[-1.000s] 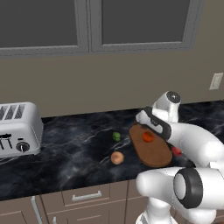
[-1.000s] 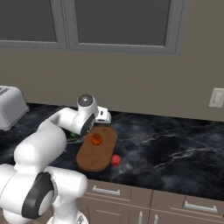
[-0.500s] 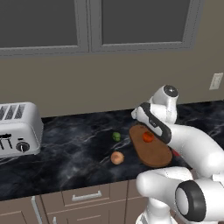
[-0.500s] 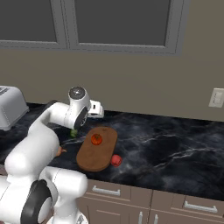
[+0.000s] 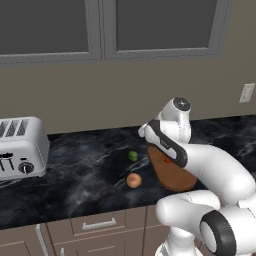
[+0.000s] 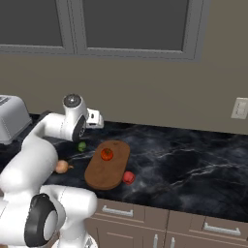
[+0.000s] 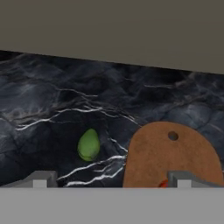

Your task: Place the avocado, onion, tomato, and bell pepper on the cutting board.

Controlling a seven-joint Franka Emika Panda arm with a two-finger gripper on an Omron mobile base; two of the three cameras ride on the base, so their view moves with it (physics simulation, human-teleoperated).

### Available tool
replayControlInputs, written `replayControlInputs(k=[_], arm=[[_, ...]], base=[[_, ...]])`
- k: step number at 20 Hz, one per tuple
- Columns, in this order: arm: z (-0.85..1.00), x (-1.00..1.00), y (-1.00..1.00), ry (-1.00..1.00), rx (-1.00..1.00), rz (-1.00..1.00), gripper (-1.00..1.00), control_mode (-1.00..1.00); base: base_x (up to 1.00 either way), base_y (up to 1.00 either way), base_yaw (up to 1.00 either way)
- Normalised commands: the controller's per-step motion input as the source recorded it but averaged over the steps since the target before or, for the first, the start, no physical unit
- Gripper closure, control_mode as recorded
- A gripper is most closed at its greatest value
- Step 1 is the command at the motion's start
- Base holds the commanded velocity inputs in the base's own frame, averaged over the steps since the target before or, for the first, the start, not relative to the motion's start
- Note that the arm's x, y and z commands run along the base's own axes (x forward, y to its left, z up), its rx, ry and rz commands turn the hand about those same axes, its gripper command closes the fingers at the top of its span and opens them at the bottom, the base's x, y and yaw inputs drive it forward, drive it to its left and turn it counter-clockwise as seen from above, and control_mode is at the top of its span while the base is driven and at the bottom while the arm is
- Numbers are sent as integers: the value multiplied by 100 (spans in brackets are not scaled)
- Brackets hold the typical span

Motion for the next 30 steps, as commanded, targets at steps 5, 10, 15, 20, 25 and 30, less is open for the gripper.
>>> replayControlInputs(k=[5, 10, 15, 20, 25, 30], arm=[[-8, 7, 25, 3, 0, 1, -100, -100], [-17, 4, 24, 6, 0, 0, -100, -100], [-17, 1, 21, 5, 0, 0, -100, -100], [-24, 0, 14, 3, 0, 0, -100, -100], [-29, 1, 7, 2, 0, 0, -100, -100], [-32, 12, 0, 3, 0, 0, -100, -100]], base=[[0, 0, 0], [0, 0, 0], [0, 0, 0], [0, 0, 0], [0, 0, 0], [0, 0, 0]])
